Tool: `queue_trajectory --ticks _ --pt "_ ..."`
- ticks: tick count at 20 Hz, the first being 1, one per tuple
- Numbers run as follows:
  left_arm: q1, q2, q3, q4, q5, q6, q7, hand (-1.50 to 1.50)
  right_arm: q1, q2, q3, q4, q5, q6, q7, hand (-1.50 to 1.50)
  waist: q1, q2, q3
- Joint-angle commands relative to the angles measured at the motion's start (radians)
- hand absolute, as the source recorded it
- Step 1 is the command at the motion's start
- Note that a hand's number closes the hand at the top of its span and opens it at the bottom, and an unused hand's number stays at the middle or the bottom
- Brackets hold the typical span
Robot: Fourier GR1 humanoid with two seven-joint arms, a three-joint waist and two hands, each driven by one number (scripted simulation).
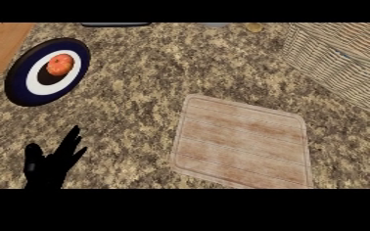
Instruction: Pick the can from the cutting board and place it in the basket
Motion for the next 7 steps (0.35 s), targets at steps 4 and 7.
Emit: queue_trajectory --ticks 4,7 --pt "-0.047 -0.028 0.036 0.14 0.025 -0.034 -0.029 0.0 0.127 -0.029 -0.047 -0.185 -0.029 -0.033 0.095 -1.5 -0.041 0.006 -0.023" --pt "-0.001 -0.015 0.033 0.082 -0.001 -0.016 -0.002 0.0 0.219 -0.046 -0.071 -0.283 -0.07 0.028 0.101 -1.5 -0.049 0.004 -0.022"
